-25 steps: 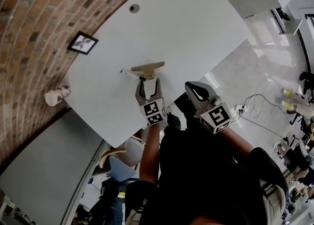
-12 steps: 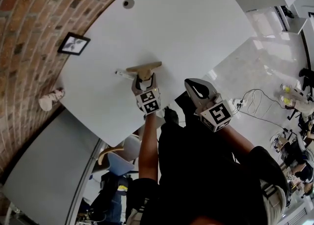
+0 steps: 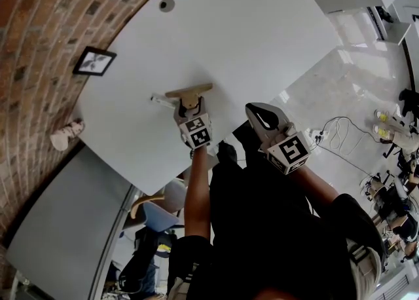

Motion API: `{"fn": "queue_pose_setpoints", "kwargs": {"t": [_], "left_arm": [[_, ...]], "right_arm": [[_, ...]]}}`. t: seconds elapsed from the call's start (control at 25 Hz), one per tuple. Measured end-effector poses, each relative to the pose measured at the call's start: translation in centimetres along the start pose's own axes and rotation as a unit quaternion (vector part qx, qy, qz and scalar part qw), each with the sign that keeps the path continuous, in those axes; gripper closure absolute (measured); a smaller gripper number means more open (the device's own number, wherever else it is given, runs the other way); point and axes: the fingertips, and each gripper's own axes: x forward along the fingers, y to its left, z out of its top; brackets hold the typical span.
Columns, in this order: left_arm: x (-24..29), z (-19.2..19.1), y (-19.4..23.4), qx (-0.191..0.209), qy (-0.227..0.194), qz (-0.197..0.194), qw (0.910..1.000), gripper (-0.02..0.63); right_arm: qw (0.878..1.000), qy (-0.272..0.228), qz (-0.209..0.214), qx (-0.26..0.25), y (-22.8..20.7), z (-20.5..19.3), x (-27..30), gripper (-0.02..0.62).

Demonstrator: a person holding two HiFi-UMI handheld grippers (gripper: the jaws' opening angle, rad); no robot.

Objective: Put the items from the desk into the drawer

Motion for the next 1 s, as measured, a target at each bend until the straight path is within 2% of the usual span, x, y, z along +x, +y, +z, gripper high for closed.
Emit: {"fn": "queue_pose_setpoints", "kwargs": {"t": [0.16,0.52,1.0], "left_arm": [[0.0,-0.1,0.0,-0.002,-0.004,0.000,1.0000,0.302],[-0.9,-0.1,-0.2,-0.008,-0.019,0.008,0.9998,0.305],[-4.4,1.4,-0.1,-0.051,-0.080,0.005,0.9955,0.307]], "right_arm": [[1.000,0.002,-0.005,0.006,-0.4,-0.2,-0.2,0.592],[1.000,-0.006,0.005,-0.006,0.2,0.1,-0.8,0.592],[0.999,-0.011,0.036,-0.035,2.3,0.7,-0.5,0.592]]}}
